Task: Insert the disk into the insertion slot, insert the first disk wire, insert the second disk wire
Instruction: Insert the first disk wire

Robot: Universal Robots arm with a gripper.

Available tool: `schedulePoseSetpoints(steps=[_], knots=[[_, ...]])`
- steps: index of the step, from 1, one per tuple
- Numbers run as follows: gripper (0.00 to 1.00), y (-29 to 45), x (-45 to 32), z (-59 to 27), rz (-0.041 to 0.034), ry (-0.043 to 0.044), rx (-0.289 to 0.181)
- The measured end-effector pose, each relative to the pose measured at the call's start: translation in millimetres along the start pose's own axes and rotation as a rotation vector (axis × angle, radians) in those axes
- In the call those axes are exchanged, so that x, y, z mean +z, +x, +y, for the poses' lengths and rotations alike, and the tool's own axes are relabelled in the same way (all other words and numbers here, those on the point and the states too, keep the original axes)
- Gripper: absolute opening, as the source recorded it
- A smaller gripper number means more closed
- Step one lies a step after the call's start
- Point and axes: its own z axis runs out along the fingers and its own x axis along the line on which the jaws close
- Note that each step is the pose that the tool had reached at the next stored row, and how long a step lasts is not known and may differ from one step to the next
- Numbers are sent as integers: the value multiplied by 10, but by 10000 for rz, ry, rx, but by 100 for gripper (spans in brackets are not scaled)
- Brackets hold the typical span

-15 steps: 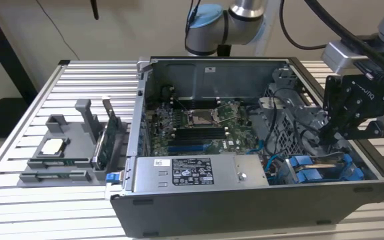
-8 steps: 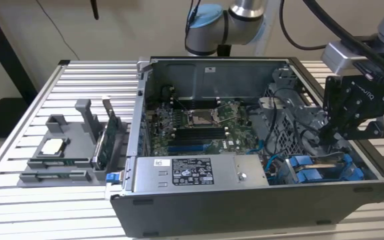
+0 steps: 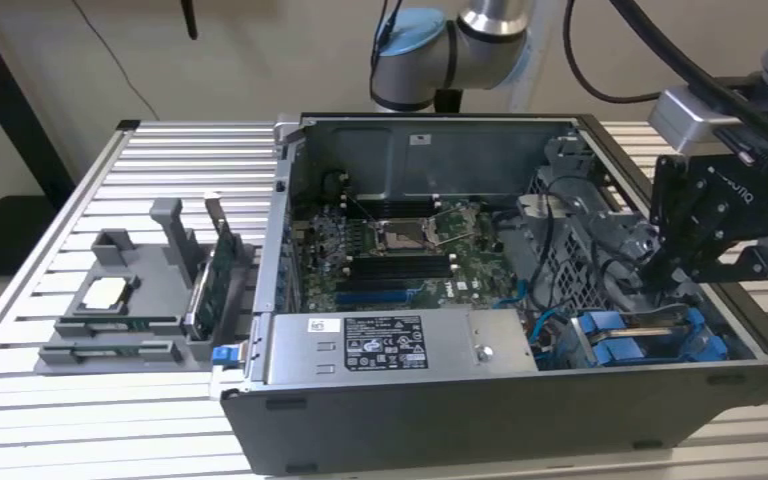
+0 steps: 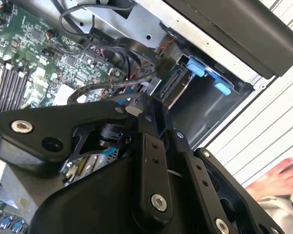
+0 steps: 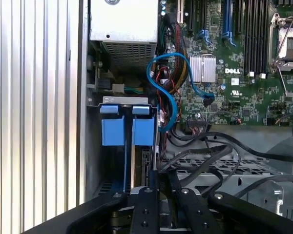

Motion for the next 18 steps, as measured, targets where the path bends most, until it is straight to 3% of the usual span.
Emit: schedulePoseSetpoints(steps=[12,18], knots=[[19,50,73,-131,-5,-251,10],[19,53,84,-147,-1,-275,11]])
